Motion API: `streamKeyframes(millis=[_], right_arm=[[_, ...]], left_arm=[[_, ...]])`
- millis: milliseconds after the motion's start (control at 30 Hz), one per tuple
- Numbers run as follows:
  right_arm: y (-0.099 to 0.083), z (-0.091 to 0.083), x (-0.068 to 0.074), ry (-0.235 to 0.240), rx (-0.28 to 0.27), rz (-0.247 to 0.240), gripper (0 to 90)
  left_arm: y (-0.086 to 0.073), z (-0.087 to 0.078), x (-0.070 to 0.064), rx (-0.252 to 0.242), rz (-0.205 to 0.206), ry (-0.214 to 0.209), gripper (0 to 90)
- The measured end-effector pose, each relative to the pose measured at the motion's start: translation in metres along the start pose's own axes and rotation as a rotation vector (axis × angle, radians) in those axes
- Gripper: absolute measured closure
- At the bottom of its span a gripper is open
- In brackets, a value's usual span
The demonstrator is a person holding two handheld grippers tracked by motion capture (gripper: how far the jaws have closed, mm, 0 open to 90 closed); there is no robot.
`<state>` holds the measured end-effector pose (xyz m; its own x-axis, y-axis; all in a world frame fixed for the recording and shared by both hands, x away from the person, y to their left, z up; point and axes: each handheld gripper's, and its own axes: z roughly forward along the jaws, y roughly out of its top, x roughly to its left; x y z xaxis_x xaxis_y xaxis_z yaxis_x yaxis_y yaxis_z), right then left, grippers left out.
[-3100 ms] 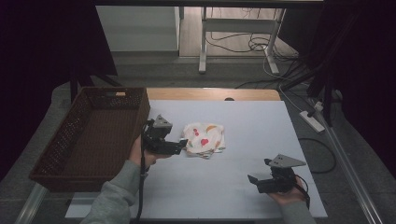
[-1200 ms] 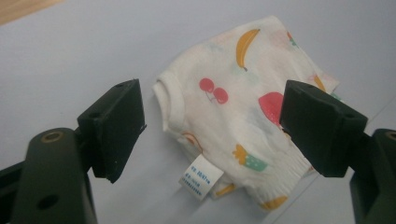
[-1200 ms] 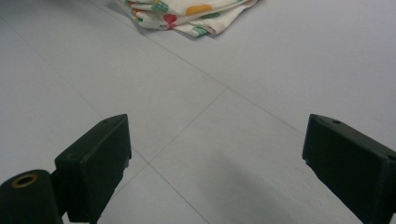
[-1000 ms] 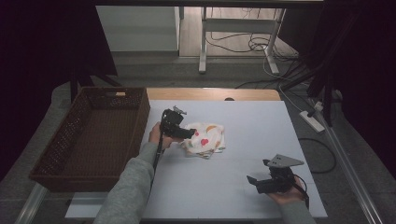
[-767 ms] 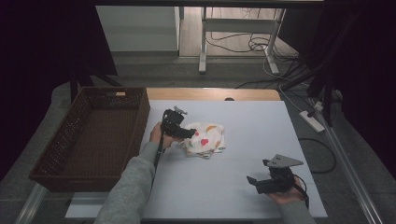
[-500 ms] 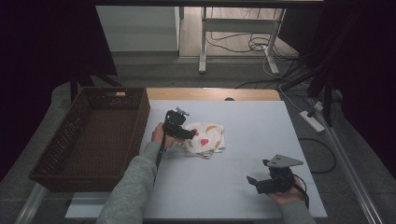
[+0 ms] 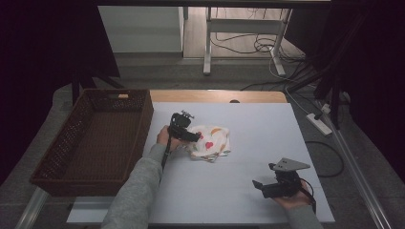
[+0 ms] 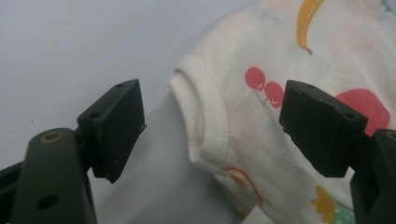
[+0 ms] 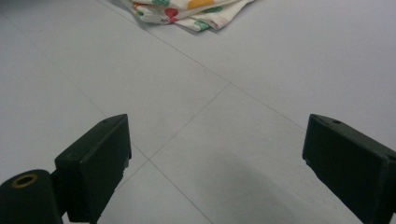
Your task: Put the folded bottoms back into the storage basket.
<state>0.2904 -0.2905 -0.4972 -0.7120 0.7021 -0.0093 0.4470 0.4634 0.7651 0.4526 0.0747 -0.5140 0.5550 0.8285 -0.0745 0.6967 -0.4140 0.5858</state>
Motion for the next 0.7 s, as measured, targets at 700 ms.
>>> streamKeyframes(millis=[700], right_arm=[[0.000,0.000,0.000,0.000,-0.002,0.001,8.4]], left_arm=[[-0.003,0.010,0.001,0.049,0.018,-0.062,34.2]])
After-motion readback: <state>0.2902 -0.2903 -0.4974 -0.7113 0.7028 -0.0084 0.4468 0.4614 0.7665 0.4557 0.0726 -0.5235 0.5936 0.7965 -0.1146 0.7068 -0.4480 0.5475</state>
